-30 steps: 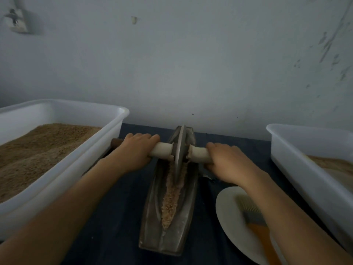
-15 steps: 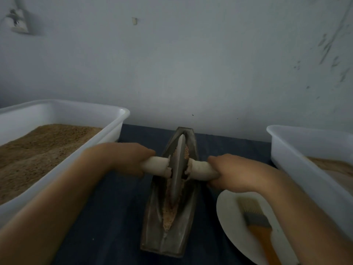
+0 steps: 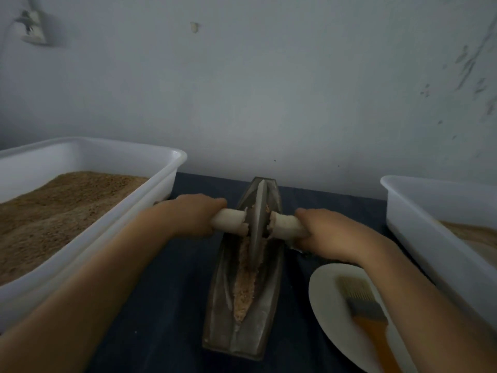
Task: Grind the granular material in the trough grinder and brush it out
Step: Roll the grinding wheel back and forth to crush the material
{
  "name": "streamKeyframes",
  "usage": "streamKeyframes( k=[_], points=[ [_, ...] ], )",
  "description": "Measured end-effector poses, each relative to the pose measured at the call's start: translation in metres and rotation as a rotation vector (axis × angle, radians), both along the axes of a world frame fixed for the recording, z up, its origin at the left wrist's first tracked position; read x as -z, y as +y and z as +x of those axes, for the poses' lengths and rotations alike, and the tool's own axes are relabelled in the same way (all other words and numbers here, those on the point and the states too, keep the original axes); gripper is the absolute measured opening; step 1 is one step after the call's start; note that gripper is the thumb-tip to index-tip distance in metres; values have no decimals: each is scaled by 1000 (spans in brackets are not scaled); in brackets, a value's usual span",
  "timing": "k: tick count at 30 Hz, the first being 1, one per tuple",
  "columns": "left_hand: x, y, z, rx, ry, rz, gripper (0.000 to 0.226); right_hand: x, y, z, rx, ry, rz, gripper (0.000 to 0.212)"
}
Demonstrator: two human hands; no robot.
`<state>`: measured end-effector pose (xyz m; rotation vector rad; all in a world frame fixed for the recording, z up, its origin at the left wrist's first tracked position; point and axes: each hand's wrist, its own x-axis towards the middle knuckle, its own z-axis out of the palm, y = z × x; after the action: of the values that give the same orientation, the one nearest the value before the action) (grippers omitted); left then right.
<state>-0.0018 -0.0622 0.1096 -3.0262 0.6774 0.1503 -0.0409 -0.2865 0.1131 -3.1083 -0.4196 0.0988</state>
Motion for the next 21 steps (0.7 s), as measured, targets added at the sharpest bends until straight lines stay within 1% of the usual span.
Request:
streamKeyframes(
  k=[3,4,6,7,9,11,17,21],
  points=[
    [13,-4,10,-18,-261,5,35,18,-5,16,9,-299,-61,21],
    [17,-5,11,-21,-333,-1,35,22,-6,19,12,-368,-76,22],
    [20,-7,12,-17,-419,-26,34,28,-7,23,22,-429,-71,23],
    [21,-7,12,-13,-426,-32,34,29,-7,23,20,-433,-62,23],
    [20,-5,11,-11,-377,-19,36,28,-8,21,1,-404,-61,22],
    [15,-3,9,-6,-286,-2,36,23,-7,15,-11,-317,-52,22],
    [-10,4,-12,30,135,45,43,-2,5,-13,-5,52,-80,31],
    [-22,10,-22,74,272,108,41,-19,7,-32,-74,196,-57,24]
  ],
)
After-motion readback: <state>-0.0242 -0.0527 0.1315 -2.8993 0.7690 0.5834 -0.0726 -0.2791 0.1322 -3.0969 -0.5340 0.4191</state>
